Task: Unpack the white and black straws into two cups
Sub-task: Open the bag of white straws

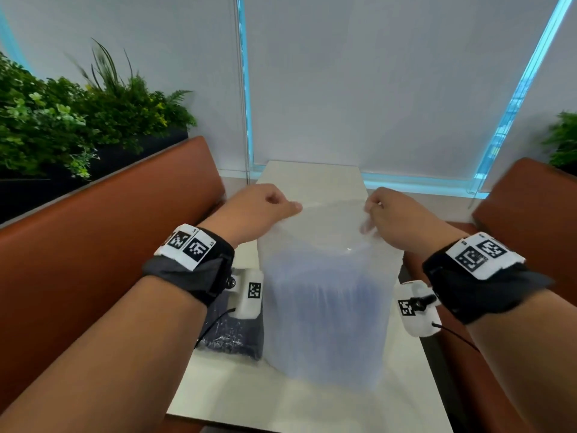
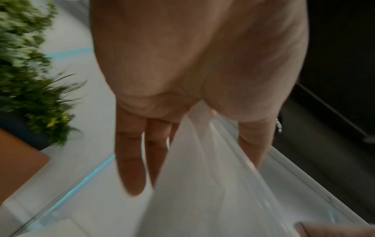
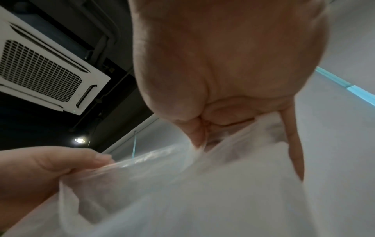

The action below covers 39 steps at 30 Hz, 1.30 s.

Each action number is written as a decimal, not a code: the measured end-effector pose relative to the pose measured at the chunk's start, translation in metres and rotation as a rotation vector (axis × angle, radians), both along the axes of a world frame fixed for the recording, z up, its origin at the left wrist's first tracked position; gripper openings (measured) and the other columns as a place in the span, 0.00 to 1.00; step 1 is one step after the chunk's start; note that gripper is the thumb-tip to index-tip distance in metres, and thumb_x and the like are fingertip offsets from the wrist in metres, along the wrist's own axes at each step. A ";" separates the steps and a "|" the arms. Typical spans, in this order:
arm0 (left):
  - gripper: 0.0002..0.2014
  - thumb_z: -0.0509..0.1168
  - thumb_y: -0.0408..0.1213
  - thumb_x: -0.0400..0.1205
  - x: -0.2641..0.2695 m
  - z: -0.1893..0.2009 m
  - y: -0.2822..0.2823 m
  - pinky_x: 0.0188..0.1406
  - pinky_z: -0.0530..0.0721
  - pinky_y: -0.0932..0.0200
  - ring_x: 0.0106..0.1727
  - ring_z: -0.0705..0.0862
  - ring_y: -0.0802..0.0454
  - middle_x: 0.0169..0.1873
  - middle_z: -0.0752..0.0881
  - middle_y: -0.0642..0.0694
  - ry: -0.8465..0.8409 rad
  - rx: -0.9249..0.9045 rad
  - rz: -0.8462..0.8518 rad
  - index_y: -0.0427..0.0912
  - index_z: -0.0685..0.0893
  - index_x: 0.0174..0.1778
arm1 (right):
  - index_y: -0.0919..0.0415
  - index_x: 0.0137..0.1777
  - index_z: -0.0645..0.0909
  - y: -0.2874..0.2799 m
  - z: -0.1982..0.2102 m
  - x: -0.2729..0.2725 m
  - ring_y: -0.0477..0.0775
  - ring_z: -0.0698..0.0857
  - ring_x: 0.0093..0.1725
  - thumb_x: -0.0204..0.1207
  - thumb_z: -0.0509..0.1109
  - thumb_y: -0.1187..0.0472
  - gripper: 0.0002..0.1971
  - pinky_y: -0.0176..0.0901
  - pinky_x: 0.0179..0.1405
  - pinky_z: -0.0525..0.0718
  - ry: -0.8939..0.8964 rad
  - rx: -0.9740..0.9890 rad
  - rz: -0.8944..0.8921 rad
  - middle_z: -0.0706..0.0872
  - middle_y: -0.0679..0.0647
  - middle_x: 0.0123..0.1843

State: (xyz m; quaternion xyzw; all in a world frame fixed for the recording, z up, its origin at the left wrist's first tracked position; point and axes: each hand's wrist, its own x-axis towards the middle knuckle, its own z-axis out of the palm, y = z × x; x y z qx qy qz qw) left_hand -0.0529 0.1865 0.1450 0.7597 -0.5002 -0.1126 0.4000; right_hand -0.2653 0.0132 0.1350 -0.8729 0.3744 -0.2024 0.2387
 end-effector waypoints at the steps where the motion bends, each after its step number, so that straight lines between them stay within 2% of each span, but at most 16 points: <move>1: 0.19 0.73 0.59 0.77 -0.004 0.001 -0.002 0.38 0.78 0.56 0.37 0.84 0.56 0.35 0.87 0.55 -0.063 0.082 -0.033 0.44 0.86 0.39 | 0.53 0.51 0.76 0.005 -0.002 0.001 0.50 0.84 0.39 0.87 0.56 0.59 0.07 0.41 0.31 0.75 -0.025 0.015 -0.007 0.90 0.48 0.37; 3: 0.22 0.74 0.57 0.78 -0.013 -0.005 -0.006 0.30 0.71 0.57 0.30 0.79 0.56 0.27 0.81 0.55 -0.144 0.217 -0.081 0.43 0.80 0.31 | 0.55 0.56 0.77 0.015 -0.008 0.001 0.52 0.82 0.39 0.88 0.58 0.54 0.09 0.43 0.33 0.76 -0.064 0.034 -0.046 0.85 0.49 0.39; 5: 0.22 0.72 0.54 0.80 -0.019 -0.016 -0.007 0.29 0.68 0.57 0.29 0.77 0.53 0.27 0.79 0.51 -0.159 0.278 -0.091 0.44 0.76 0.28 | 0.54 0.55 0.80 0.025 -0.015 -0.002 0.53 0.83 0.42 0.86 0.62 0.43 0.15 0.45 0.39 0.77 -0.071 0.106 -0.053 0.85 0.50 0.45; 7: 0.21 0.69 0.53 0.82 -0.022 -0.028 -0.006 0.31 0.71 0.56 0.35 0.82 0.46 0.33 0.84 0.43 -0.113 0.279 -0.086 0.39 0.80 0.33 | 0.58 0.42 0.81 0.032 -0.023 -0.007 0.54 0.82 0.39 0.79 0.67 0.33 0.25 0.46 0.38 0.74 -0.031 0.197 -0.028 0.83 0.51 0.39; 10: 0.23 0.66 0.52 0.85 -0.026 -0.043 -0.004 0.48 0.83 0.47 0.50 0.87 0.37 0.48 0.89 0.33 -0.001 0.249 -0.094 0.30 0.85 0.48 | 0.58 0.31 0.81 0.039 -0.032 -0.010 0.50 0.75 0.27 0.67 0.74 0.27 0.31 0.44 0.32 0.69 0.060 0.317 0.013 0.77 0.49 0.26; 12: 0.19 0.66 0.49 0.85 -0.029 -0.052 -0.003 0.53 0.84 0.44 0.51 0.88 0.38 0.49 0.89 0.35 0.060 0.214 -0.099 0.32 0.86 0.50 | 0.60 0.33 0.83 0.042 -0.040 -0.010 0.48 0.77 0.27 0.67 0.77 0.30 0.29 0.43 0.33 0.71 0.101 0.345 0.070 0.79 0.47 0.27; 15: 0.12 0.65 0.43 0.84 -0.029 -0.065 -0.003 0.41 0.80 0.51 0.41 0.85 0.45 0.44 0.89 0.41 0.135 0.157 -0.092 0.36 0.86 0.48 | 0.68 0.46 0.85 0.041 -0.055 -0.005 0.53 0.82 0.39 0.80 0.74 0.45 0.21 0.47 0.42 0.77 0.012 0.354 0.153 0.89 0.54 0.38; 17: 0.16 0.65 0.42 0.84 -0.028 -0.073 -0.003 0.34 0.73 0.55 0.31 0.77 0.50 0.34 0.86 0.43 0.204 0.157 -0.090 0.31 0.84 0.41 | 0.66 0.51 0.85 0.041 -0.061 -0.003 0.46 0.83 0.36 0.84 0.69 0.49 0.17 0.39 0.38 0.78 -0.069 0.360 0.145 0.93 0.52 0.39; 20: 0.20 0.68 0.52 0.82 -0.027 -0.080 -0.002 0.26 0.67 0.61 0.23 0.69 0.54 0.22 0.75 0.54 0.381 0.149 -0.092 0.45 0.78 0.28 | 0.60 0.54 0.84 0.038 -0.072 0.001 0.41 0.82 0.28 0.86 0.66 0.50 0.13 0.36 0.36 0.78 -0.093 0.394 0.118 0.92 0.48 0.33; 23: 0.13 0.72 0.49 0.81 -0.023 -0.089 -0.006 0.32 0.74 0.60 0.28 0.75 0.54 0.27 0.82 0.53 0.470 0.125 -0.068 0.42 0.87 0.44 | 0.48 0.59 0.83 0.031 -0.083 0.003 0.40 0.82 0.26 0.86 0.67 0.51 0.06 0.40 0.39 0.79 -0.109 0.478 0.102 0.87 0.46 0.27; 25: 0.06 0.73 0.41 0.82 -0.017 -0.094 -0.008 0.36 0.78 0.60 0.34 0.81 0.51 0.37 0.88 0.47 0.508 0.151 -0.027 0.45 0.87 0.52 | 0.46 0.61 0.83 0.025 -0.088 0.003 0.40 0.80 0.28 0.83 0.72 0.51 0.09 0.34 0.34 0.76 -0.096 0.518 0.043 0.86 0.44 0.32; 28: 0.06 0.73 0.38 0.81 -0.012 -0.098 -0.010 0.29 0.76 0.62 0.35 0.83 0.49 0.42 0.90 0.43 0.458 0.275 -0.039 0.48 0.85 0.52 | 0.49 0.56 0.84 0.020 -0.093 0.003 0.43 0.81 0.36 0.82 0.71 0.58 0.06 0.32 0.31 0.77 0.058 0.526 -0.026 0.86 0.46 0.43; 31: 0.07 0.75 0.45 0.79 -0.012 -0.091 -0.007 0.43 0.79 0.63 0.47 0.85 0.57 0.50 0.88 0.55 0.232 0.073 -0.085 0.57 0.87 0.51 | 0.47 0.48 0.83 0.012 -0.095 0.005 0.44 0.83 0.47 0.81 0.67 0.61 0.06 0.34 0.41 0.80 0.252 0.419 -0.022 0.86 0.44 0.48; 34: 0.18 0.76 0.55 0.73 -0.009 -0.089 0.008 0.68 0.79 0.62 0.66 0.83 0.62 0.61 0.88 0.60 0.324 0.035 -0.447 0.62 0.88 0.59 | 0.56 0.49 0.87 0.001 -0.096 0.006 0.51 0.86 0.50 0.77 0.72 0.58 0.05 0.42 0.48 0.81 0.354 0.349 -0.035 0.90 0.52 0.51; 36: 0.27 0.79 0.58 0.67 -0.006 -0.092 0.017 0.73 0.77 0.56 0.69 0.82 0.61 0.64 0.86 0.62 0.261 0.170 -0.569 0.65 0.86 0.64 | 0.56 0.53 0.85 -0.004 -0.098 0.006 0.50 0.84 0.44 0.74 0.77 0.55 0.10 0.41 0.45 0.80 0.313 0.308 -0.068 0.88 0.52 0.47; 39: 0.29 0.80 0.58 0.66 -0.003 -0.097 0.018 0.73 0.78 0.53 0.67 0.83 0.61 0.63 0.87 0.63 0.249 0.141 -0.525 0.64 0.86 0.64 | 0.46 0.45 0.80 -0.002 -0.092 0.006 0.43 0.78 0.36 0.69 0.85 0.55 0.15 0.36 0.37 0.76 0.014 0.204 -0.032 0.79 0.51 0.45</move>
